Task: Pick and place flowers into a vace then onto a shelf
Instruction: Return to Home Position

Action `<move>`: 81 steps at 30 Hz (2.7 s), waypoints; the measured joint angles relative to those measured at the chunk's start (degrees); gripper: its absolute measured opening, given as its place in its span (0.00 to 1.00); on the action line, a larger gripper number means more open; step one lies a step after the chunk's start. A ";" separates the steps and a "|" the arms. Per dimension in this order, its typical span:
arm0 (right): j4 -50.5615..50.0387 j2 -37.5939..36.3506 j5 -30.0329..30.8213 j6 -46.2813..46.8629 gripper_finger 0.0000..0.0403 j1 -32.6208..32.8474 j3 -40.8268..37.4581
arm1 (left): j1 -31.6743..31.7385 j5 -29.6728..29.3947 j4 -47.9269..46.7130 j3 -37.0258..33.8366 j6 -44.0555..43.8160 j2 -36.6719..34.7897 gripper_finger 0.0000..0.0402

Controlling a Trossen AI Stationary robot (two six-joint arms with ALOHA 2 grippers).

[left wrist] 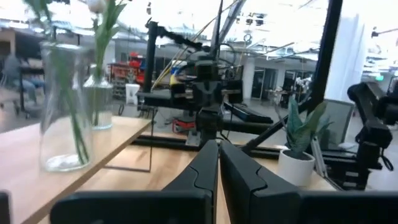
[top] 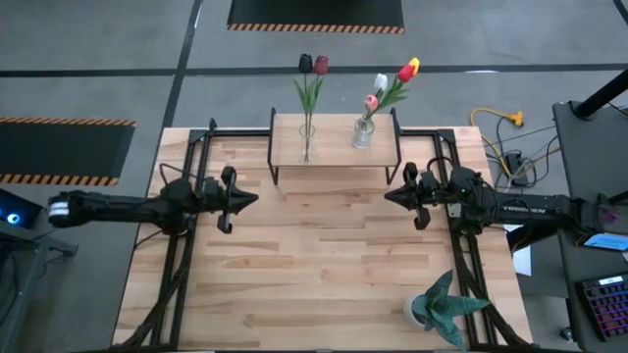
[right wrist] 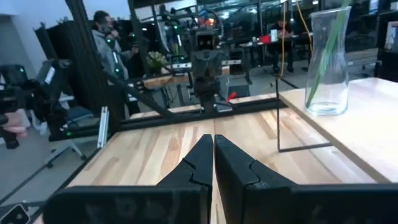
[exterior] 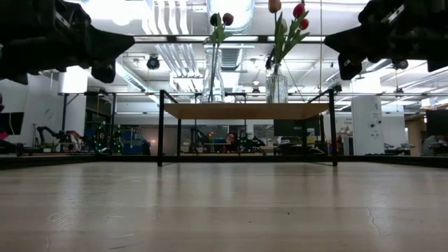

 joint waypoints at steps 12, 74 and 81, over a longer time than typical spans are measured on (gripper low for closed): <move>2.65 0.61 -6.18 -0.50 0.02 -3.75 -2.42 | -5.60 -6.87 -12.57 -0.93 2.88 -9.29 0.00; -20.12 -30.39 9.51 -4.23 0.02 4.05 -9.18 | -5.62 -6.89 -35.08 -0.95 0.26 -30.88 0.00; -20.69 -30.34 9.49 -4.51 0.02 4.05 -9.18 | -5.62 -6.80 -35.44 -0.95 -2.59 -30.77 0.00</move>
